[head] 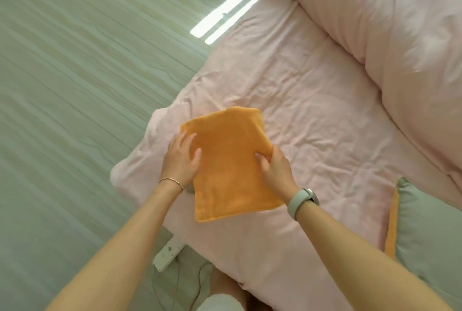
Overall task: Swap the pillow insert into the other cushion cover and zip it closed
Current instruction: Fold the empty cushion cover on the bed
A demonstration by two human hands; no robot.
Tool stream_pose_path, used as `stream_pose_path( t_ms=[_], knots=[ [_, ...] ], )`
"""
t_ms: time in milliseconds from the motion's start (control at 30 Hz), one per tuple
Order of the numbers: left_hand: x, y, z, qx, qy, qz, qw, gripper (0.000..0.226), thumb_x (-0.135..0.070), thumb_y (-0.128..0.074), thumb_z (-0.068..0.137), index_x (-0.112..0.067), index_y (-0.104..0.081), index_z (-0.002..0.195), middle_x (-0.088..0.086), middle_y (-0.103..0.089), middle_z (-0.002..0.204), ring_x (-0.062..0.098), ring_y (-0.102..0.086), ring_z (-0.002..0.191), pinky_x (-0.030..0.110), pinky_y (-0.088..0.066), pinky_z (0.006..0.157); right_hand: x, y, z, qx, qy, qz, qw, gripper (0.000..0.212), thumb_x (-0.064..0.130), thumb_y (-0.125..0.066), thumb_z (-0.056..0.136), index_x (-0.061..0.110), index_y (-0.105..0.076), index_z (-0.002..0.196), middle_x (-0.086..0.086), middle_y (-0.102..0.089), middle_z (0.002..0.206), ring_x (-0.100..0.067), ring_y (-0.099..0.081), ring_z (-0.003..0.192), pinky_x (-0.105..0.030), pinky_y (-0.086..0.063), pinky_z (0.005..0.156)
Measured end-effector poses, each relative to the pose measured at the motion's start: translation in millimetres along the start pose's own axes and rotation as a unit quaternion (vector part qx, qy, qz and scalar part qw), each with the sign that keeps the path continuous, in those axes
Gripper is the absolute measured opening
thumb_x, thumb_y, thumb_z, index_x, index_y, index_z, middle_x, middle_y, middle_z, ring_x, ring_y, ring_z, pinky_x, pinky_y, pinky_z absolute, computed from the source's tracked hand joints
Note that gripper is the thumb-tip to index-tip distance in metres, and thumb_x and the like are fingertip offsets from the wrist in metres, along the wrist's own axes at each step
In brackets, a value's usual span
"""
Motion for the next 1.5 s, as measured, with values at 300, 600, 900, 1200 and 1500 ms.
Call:
stream_pose_path(
  t_ms=[300,600,900,1200,1500],
  knots=[
    [-25,109,-151,-0.184,0.017,0.047,0.982,0.028,-0.011,-0.053,0.088,-0.005,-0.062,0.114,0.014,-0.063,0.115,0.035,-0.055,0.109,0.05,-0.043,0.092,63,49,-124,-0.09,0.244,-0.135,0.956,0.034,0.026,-0.052,0.094,0.01,-0.049,0.123,-0.009,-0.067,0.093,-0.034,-0.06,0.08,-0.032,-0.034,0.063],
    [9,180,-202,-0.263,0.102,0.046,0.958,0.026,-0.004,-0.056,0.088,0.002,-0.061,0.113,0.02,-0.062,0.112,0.038,-0.055,0.108,0.044,-0.042,0.091,94,36,-171,-0.059,0.233,-0.05,0.969,0.023,0.024,-0.054,0.092,0.009,-0.054,0.11,0.002,-0.055,0.074,-0.02,-0.048,0.066,-0.031,-0.028,0.06],
    [61,267,-146,-0.27,0.101,0.032,0.957,0.029,-0.012,-0.054,0.09,-0.002,-0.06,0.117,0.016,-0.061,0.117,0.033,-0.054,0.112,0.039,-0.039,0.094,202,-42,-154,-0.055,0.285,-0.081,0.953,0.023,0.027,-0.056,0.091,0.014,-0.057,0.109,0.009,-0.053,0.085,-0.015,-0.05,0.077,-0.026,-0.031,0.067],
    [182,393,-101,-0.258,0.101,0.027,0.96,0.027,-0.012,-0.053,0.091,-0.003,-0.062,0.115,0.015,-0.062,0.115,0.032,-0.055,0.11,0.038,-0.039,0.093,345,-171,-119,-0.062,0.276,-0.105,0.953,0.021,0.03,-0.052,0.093,0.015,-0.057,0.106,0.005,-0.057,0.083,-0.018,-0.054,0.077,-0.028,-0.035,0.067],
    [271,468,-42,-0.235,0.155,0.037,0.959,0.028,-0.018,-0.052,0.092,-0.008,-0.061,0.116,0.01,-0.061,0.118,0.029,-0.054,0.112,0.036,-0.039,0.094,443,-266,-62,-0.002,0.296,-0.109,0.949,0.021,0.034,-0.05,0.094,0.019,-0.057,0.107,0.005,-0.059,0.089,-0.015,-0.055,0.08,-0.027,-0.039,0.068]
  ],
)
Point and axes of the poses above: each hand's wrist, its own z-axis towards the middle knuckle, its own y-axis out of the back of the hand, x = y × z, the point moved 2 cm from there along z, towards the middle knuckle
